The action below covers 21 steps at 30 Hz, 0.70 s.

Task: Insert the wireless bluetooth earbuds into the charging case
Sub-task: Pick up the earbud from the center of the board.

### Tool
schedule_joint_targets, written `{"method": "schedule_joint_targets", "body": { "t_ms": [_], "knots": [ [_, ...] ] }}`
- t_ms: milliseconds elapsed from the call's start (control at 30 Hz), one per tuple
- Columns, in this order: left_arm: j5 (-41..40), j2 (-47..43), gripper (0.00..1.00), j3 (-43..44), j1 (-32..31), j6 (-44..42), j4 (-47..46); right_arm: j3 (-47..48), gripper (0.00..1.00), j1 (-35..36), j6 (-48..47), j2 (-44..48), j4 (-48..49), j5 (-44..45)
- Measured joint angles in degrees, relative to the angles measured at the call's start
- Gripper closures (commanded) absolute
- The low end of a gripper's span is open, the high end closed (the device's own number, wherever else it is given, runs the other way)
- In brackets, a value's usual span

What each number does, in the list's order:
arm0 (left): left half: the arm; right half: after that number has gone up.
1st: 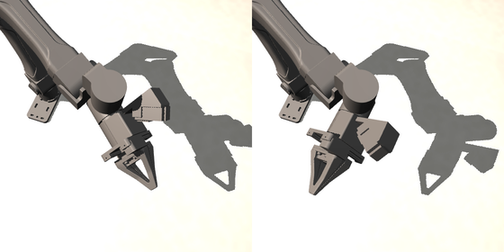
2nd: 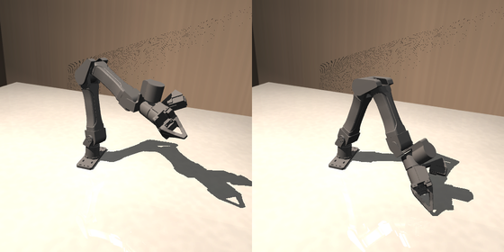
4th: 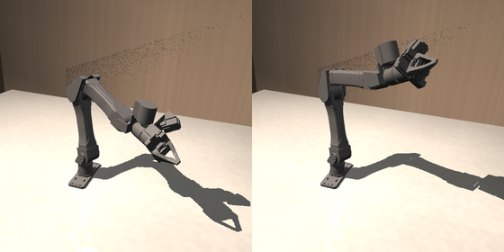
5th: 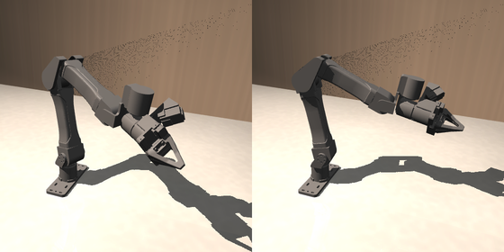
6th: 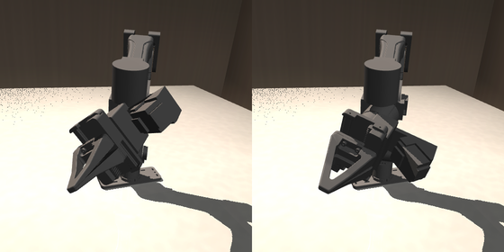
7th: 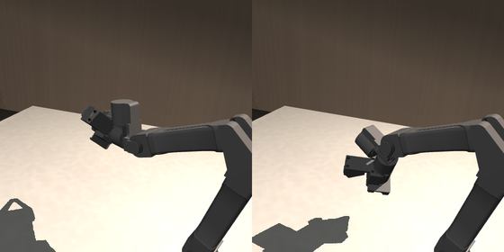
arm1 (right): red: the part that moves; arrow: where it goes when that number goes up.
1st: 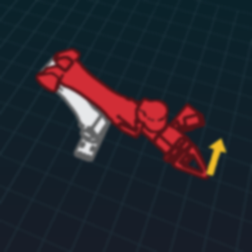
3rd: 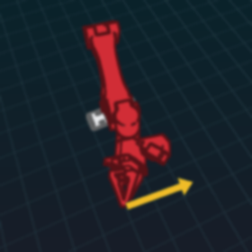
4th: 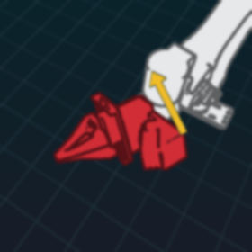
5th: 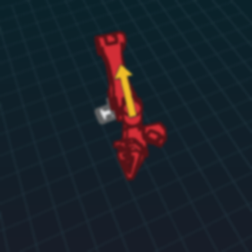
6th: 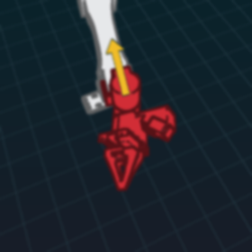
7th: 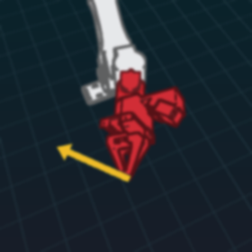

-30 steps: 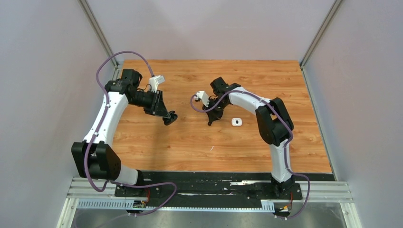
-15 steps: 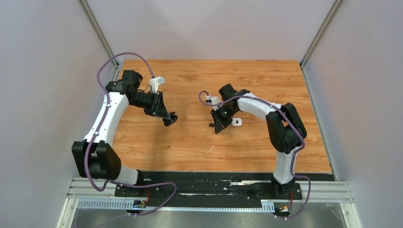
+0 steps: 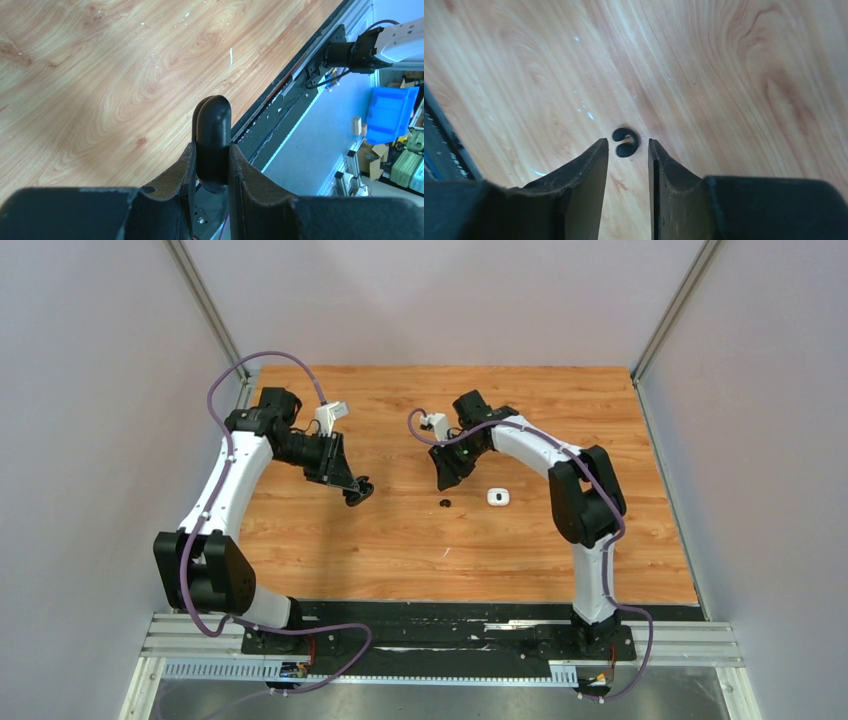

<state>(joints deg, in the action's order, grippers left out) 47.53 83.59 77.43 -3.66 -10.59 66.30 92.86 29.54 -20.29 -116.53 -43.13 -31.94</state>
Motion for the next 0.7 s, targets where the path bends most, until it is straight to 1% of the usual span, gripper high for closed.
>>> {"method": "schedule_joint_targets", "body": {
  "t_ms": [167, 400, 700],
  "knots": [
    [-0.5, -0.9, 1.00, 0.0, 0.3, -0.1, 0.4, -0.6, 0.66, 0.0, -4.7, -4.8, -1.0, 1.4],
    [-0.7, -1.6, 1.00, 0.0, 0.4, 0.0, 0.4, -1.0, 0.67, 0.0, -8.4, -5.0, -2.2, 1.4],
    [-0.7, -1.6, 1.00, 0.0, 0.4, -0.1, 0.4, -1.7, 0.68, 0.0, -10.5, -5.0, -2.5, 1.3]
  ]
}}
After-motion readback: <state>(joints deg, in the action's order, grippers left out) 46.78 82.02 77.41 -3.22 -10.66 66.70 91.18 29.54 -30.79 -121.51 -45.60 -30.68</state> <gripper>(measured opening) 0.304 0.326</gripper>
